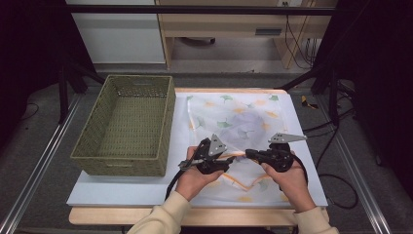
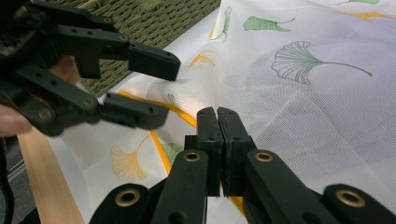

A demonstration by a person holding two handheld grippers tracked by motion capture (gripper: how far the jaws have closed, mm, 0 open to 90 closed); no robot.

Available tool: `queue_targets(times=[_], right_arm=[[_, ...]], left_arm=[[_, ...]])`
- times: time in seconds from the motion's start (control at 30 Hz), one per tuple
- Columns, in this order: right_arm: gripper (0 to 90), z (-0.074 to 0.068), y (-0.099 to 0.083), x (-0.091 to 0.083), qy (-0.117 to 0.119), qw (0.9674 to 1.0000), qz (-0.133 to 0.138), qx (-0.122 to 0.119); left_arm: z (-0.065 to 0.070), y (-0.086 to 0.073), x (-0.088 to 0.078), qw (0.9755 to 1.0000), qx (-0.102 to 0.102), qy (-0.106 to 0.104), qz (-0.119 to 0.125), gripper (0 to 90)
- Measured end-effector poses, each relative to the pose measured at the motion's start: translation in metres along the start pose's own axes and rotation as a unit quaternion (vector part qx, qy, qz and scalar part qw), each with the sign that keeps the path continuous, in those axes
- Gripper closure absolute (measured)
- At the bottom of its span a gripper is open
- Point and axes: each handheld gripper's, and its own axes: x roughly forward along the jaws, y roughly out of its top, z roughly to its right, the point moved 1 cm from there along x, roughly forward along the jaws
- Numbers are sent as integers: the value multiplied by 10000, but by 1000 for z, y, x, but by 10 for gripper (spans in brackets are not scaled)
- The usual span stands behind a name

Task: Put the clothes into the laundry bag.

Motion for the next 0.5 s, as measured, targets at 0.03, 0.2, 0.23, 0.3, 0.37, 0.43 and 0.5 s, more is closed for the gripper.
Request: queue_targets(times=[0.03, 0.2, 0.23, 0.3, 0.37, 0.43, 0.5], right_arm=[[890, 0, 0, 0, -1, 10000, 1, -1], [890, -1, 0, -1, -7, 10000, 4, -9], [890, -1, 1, -2, -1, 10000, 2, -5], [891, -1, 1, -1, 1, 10000, 1, -12], [890, -2, 0, -1, 1, 10000, -36, -46], [891, -3, 0, 0, 4, 9999, -76, -67], [890, -6, 0, 1, 20, 9999, -94, -117]], left_arm=[[0, -2, 6, 10000, 32, 2, -93, 448], [2, -3, 11, 9997, 157, -32, -174, 595], [2, -4, 12, 9996, 229, -16, -193, 628], [2, -4, 12, 9994, 266, -16, -209, 660], [1, -4, 11, 9994, 256, -6, -219, 740], [-1, -4, 9, 9995, 203, -70, -217, 804], [-2, -4, 6, 9995, 209, -80, -207, 830]])
